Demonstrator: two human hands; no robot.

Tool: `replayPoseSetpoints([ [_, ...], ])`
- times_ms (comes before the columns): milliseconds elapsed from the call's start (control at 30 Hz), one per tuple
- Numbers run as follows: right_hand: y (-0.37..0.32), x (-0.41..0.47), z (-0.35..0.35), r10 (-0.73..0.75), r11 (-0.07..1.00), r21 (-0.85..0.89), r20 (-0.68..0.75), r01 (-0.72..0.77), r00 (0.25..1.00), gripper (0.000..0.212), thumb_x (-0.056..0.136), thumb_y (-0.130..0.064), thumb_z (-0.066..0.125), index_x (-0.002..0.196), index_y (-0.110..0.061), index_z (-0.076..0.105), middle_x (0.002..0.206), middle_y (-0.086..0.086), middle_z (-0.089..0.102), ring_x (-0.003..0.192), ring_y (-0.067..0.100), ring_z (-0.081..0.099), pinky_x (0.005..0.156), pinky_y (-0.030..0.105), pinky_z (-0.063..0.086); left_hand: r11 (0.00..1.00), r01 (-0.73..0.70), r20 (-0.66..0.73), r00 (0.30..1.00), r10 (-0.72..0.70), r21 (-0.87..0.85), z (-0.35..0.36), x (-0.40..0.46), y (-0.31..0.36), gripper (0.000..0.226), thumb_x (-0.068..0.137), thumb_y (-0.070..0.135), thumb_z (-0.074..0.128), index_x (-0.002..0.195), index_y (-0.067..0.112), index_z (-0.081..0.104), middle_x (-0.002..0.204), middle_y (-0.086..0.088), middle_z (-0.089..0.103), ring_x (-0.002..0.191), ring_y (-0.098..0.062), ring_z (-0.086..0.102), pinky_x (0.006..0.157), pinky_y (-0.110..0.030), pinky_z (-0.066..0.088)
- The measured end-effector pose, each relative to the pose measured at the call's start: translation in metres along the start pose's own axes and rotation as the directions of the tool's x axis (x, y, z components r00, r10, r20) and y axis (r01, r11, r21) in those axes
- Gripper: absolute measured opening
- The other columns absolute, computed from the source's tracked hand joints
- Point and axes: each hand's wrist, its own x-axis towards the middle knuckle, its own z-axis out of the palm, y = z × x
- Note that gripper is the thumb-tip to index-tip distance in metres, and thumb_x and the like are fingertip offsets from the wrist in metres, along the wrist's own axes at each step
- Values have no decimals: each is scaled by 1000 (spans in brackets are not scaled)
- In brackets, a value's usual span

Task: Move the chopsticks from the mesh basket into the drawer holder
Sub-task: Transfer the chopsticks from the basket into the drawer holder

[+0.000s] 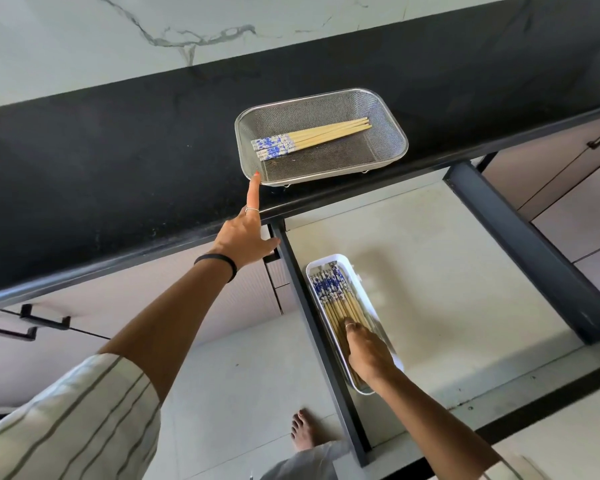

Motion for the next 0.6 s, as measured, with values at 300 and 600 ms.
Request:
replayPoseSetpoints([
  [300, 6, -2, 9, -39, 999, -20, -48, 38, 998, 49, 92, -8, 38, 140, -17, 41, 149, 4, 39, 134, 26, 42, 114, 39, 34, 999, 11, 26, 1000, -10, -33, -6, -5, 5, 118, 82, 21, 72, 143, 30, -29, 79, -6, 60, 60, -16, 59, 66, -33, 53],
  [600, 5, -3, 10, 24, 999, 28, -49, -23, 998, 60, 92, -8, 40, 150, -11, 23, 160, 2, 19, 147, 22, 19, 122, 37, 17, 999, 4, 35, 999, -2, -39, -6, -5, 6, 119, 82, 21, 72, 143, 29, -30, 88, -9, 63, 64, -19, 62, 72, -38, 58],
])
